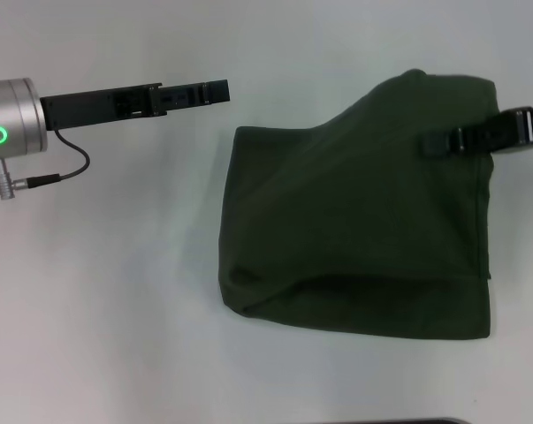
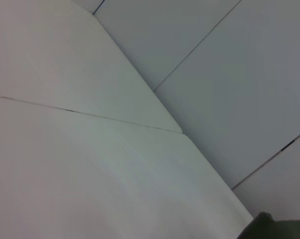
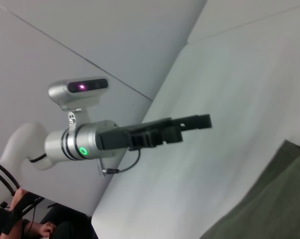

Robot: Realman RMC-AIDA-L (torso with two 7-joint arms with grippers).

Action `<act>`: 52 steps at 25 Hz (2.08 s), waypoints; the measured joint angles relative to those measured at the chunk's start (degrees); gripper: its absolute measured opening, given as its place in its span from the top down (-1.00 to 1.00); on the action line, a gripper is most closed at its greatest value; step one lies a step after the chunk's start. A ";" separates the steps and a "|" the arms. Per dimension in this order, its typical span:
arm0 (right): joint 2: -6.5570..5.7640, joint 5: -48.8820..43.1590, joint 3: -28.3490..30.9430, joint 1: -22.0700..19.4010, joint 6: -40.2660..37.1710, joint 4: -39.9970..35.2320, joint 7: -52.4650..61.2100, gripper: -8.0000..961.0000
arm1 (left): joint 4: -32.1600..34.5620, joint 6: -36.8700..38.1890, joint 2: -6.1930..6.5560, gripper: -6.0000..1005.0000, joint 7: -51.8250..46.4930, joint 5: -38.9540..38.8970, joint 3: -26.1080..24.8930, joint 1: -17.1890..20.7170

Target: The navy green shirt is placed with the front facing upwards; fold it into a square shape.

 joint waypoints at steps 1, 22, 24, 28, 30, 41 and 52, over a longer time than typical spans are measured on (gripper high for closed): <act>-0.03 -0.05 -0.10 -0.38 0.01 0.01 0.00 0.91 | 0.00 0.00 0.00 -0.86 -0.01 0.02 0.00 0.02; -0.48 -5.22 -0.51 -5.99 7.46 5.92 -1.89 0.84 | 0.10 -0.55 -0.04 -0.86 -0.03 0.14 0.00 0.06; -0.49 -5.22 0.02 -7.18 8.41 6.15 -2.32 0.82 | 0.16 -0.73 0.04 -0.86 -0.03 0.13 0.00 0.05; -0.50 -4.92 3.11 -9.42 9.83 6.16 -3.59 0.60 | 0.18 -1.34 0.17 -0.86 -0.03 0.13 0.36 -0.02; -0.49 -4.86 5.29 -10.33 10.23 6.16 -4.32 0.46 | 0.19 -1.41 0.17 -0.86 -0.03 0.13 0.43 -0.03; -1.02 -4.85 10.79 -12.05 12.22 5.76 -4.94 -0.51 | 0.11 -1.09 0.26 -0.86 0.01 0.13 0.54 -0.03; -2.60 -5.04 14.26 -11.56 12.84 5.96 -4.44 -0.79 | -0.17 -0.79 0.63 -0.86 0.22 0.13 0.52 -0.03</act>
